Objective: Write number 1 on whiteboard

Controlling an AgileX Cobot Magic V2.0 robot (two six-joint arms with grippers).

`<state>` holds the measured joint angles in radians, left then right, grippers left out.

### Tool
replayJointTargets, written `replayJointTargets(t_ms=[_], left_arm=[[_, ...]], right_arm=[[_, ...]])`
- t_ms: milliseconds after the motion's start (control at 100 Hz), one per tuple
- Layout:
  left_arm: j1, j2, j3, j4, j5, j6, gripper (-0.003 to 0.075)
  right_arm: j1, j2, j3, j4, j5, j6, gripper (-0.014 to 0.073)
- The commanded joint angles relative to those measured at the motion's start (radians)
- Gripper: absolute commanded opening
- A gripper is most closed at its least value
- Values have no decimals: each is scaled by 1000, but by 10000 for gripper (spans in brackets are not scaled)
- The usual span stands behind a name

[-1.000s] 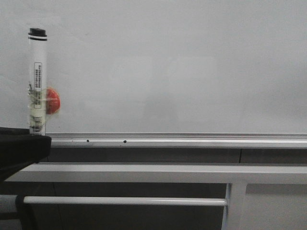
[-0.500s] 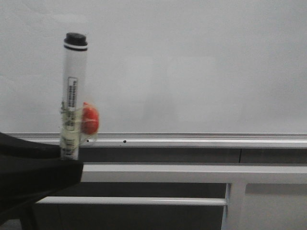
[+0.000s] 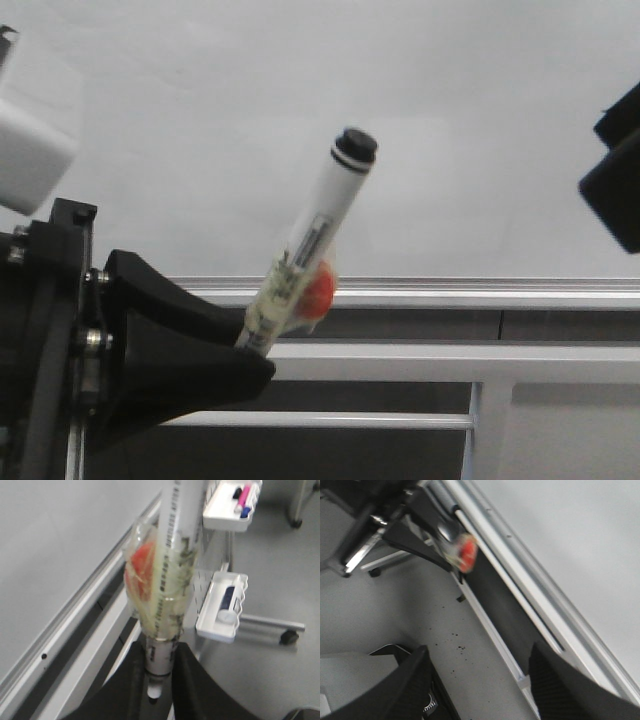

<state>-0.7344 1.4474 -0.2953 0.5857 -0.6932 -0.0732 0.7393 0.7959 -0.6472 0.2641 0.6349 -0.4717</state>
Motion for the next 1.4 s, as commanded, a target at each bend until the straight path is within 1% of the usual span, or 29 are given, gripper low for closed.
replayJointTargets(t_ms=[0, 110, 230, 320, 450, 540, 660, 750, 870, 1050, 1120, 1170, 1350, 1390], left_arm=[[-8, -62, -42, 11, 59, -17, -20], [-8, -128, -66, 20, 141, -17, -20], [-8, -181, -74, 25, 201, -17, -20], [-8, -199, -74, 27, 211, -17, -20], [-13, -199, -76, 37, 213, -17, -20], [-41, -199, -91, 40, 217, -17, -20], [-88, -195, -139, 40, 310, -17, -20], [-103, -195, -165, 40, 364, -17, -20], [-105, -195, -175, 40, 365, -17, -20], [-105, -195, -175, 40, 356, -17, -20], [-105, -195, -175, 42, 337, -17, -20], [-105, -195, -175, 42, 330, -17, -20], [-105, -195, -175, 44, 307, -17, -20], [-105, -195, -175, 44, 296, -17, -20]], right_arm=[[64, 25, -36, -33, -89, -14, 397], [107, 61, -46, -89, -113, -14, 397], [111, 77, -60, -89, -195, -14, 397], [113, 97, -79, -89, -231, -14, 397], [117, 137, -114, -89, -227, -14, 397], [120, 168, -137, -89, -226, -14, 397], [128, 216, -171, -72, -224, -14, 397], [128, 254, -194, -64, -202, -14, 397], [128, 294, -221, -63, -190, -14, 397], [128, 306, -223, -63, -192, -14, 393], [128, 306, -223, -63, -192, -14, 348], [128, 306, -223, -63, -190, -14, 292], [128, 306, -223, -63, -181, -14, 139], [128, 306, -223, -63, -179, -14, 94]])
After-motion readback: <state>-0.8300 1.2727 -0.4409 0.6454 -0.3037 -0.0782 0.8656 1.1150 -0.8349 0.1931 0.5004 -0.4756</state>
